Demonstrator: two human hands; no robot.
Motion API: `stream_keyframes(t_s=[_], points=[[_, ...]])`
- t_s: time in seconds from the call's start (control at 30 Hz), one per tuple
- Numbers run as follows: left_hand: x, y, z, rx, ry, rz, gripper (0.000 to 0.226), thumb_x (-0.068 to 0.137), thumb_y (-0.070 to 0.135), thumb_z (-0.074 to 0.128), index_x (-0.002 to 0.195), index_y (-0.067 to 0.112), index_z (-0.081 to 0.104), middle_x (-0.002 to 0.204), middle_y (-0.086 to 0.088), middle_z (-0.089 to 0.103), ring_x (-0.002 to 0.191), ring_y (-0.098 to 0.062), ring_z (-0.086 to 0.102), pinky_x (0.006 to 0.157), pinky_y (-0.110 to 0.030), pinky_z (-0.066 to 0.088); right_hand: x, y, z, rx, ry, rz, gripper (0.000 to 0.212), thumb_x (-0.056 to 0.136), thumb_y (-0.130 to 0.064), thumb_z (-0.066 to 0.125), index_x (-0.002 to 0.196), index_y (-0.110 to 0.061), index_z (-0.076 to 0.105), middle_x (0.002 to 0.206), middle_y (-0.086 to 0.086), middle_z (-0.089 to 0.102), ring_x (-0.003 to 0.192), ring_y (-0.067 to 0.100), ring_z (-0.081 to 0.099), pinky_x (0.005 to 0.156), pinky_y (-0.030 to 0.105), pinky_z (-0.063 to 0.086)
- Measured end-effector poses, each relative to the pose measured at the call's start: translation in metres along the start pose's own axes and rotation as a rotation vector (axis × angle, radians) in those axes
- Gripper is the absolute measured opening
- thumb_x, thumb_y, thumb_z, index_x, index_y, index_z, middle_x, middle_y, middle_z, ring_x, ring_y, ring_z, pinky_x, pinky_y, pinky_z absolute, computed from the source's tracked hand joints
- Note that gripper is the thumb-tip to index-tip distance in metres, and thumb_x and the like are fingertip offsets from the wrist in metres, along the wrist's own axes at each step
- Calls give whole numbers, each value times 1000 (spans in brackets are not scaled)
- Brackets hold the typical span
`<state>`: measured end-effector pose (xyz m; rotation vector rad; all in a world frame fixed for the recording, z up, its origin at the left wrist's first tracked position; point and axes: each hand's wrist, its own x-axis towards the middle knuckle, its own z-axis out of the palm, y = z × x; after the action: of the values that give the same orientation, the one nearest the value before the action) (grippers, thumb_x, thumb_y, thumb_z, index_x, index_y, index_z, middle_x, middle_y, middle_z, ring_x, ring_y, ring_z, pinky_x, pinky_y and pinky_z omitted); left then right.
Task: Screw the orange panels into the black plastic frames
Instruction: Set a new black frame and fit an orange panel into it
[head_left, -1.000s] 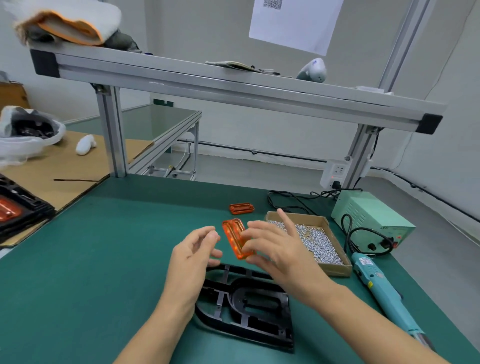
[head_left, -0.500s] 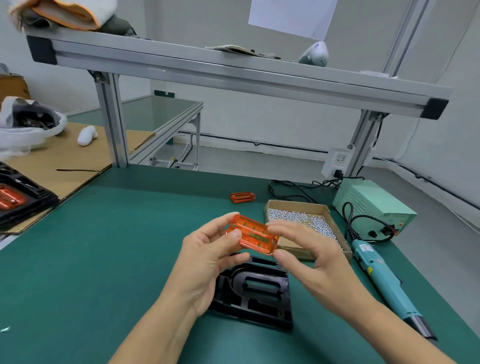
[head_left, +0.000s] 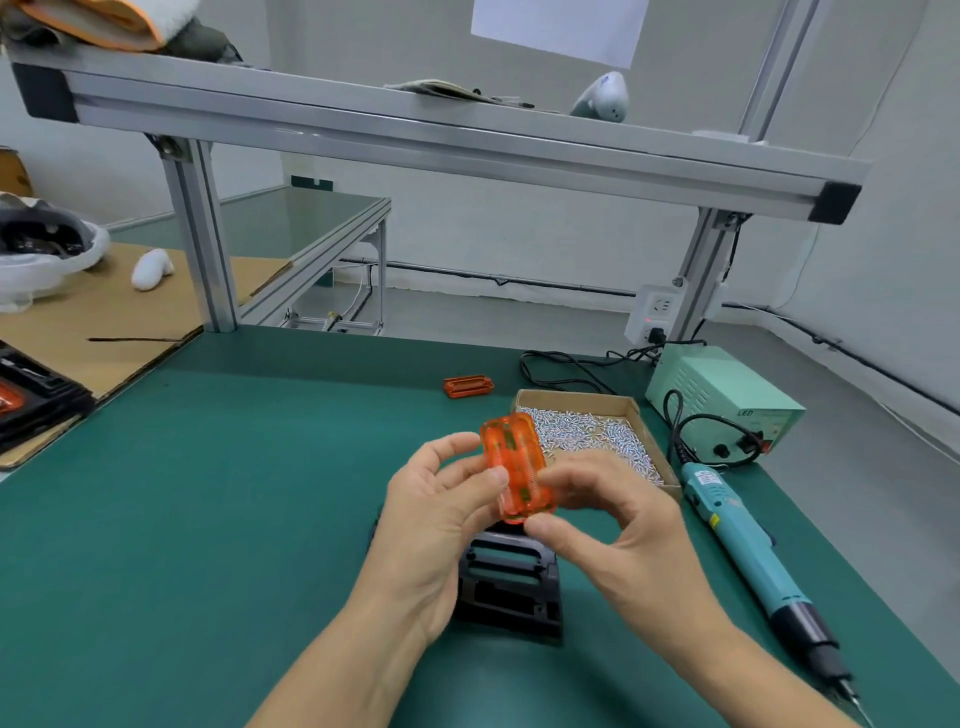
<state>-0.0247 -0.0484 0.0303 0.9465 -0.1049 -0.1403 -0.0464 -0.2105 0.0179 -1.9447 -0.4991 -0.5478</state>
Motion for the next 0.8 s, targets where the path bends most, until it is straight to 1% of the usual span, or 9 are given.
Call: stream_keyframes(t_s=[0.07, 0.13, 0.27, 0.37, 0.43, 0.53, 0.6, 0.7, 0.8], points=[[4, 1, 1, 103, 26, 29, 17, 83, -7, 60, 98, 2, 60, 83, -14, 72, 66, -17, 67, 56, -23, 54, -4, -3, 1, -61, -39, -42, 22, 77, -25, 77, 97, -21, 70, 92, -9, 66, 87, 13, 62, 80, 19, 46], [8, 4, 0, 269, 12, 66, 12, 84, -5, 61, 87, 5, 67, 77, -11, 72, 64, -14, 65, 54, -19, 51, -5, -8, -4, -122, -59, -101, 22, 79, -23, 76, 100, -23, 70, 92, -12, 63, 87, 10, 59, 79, 15, 43], [13, 11, -5, 495, -75, 82, 17, 80, -3, 68, 76, 11, 76, 78, -9, 74, 70, -14, 67, 64, -20, 54, 5, -15, -17, -365, -83, -179, 44, 79, -23, 74, 122, -17, 65, 121, -8, 58, 115, 7, 51, 99, 15, 36], [16, 13, -6, 510, -137, 30, 13, 79, -2, 69, 80, 9, 76, 82, -14, 74, 71, -17, 68, 68, -23, 55, 10, -15, -23, -432, -213, -182, 41, 81, -27, 71, 120, -16, 68, 121, -7, 60, 112, 11, 53, 98, 23, 40], [17, 15, -5, 472, -148, -16, 9, 77, 3, 70, 83, 8, 75, 82, -14, 73, 70, -16, 67, 65, -22, 54, 9, -14, -24, -452, -219, -182, 37, 81, -28, 71, 115, -13, 71, 116, -6, 62, 106, 14, 57, 92, 28, 44], [18, 17, -6, 341, -168, -123, 31, 76, 28, 66, 96, 5, 71, 82, -10, 71, 70, -16, 66, 61, -22, 54, 7, -9, -23, -472, -147, -223, 35, 77, -28, 74, 107, -9, 73, 109, -3, 64, 98, 12, 60, 87, 27, 47], [20, 19, -10, 355, -125, -144, 38, 83, 37, 58, 104, 7, 68, 84, -10, 71, 71, -16, 64, 61, -22, 54, 6, -7, -24, -447, -99, -217, 36, 75, -27, 76, 107, -9, 73, 107, -4, 64, 98, 7, 59, 89, 23, 47], [23, 20, -21, 486, -27, -53, 25, 94, 25, 51, 109, 11, 65, 87, -2, 74, 68, -11, 55, 58, -19, 46, 4, -3, -25, -448, -76, -209, 36, 73, -26, 77, 105, -9, 73, 106, -6, 65, 98, 7, 59, 91, 21, 46], [25, 20, -31, 655, 20, 44, 19, 94, 17, 51, 105, 20, 65, 86, 7, 74, 68, -3, 51, 66, -21, 38, 4, 0, -26, -476, -79, -205, 37, 71, -25, 78, 104, -8, 74, 105, -7, 64, 97, 6, 58, 91, 19, 45]])
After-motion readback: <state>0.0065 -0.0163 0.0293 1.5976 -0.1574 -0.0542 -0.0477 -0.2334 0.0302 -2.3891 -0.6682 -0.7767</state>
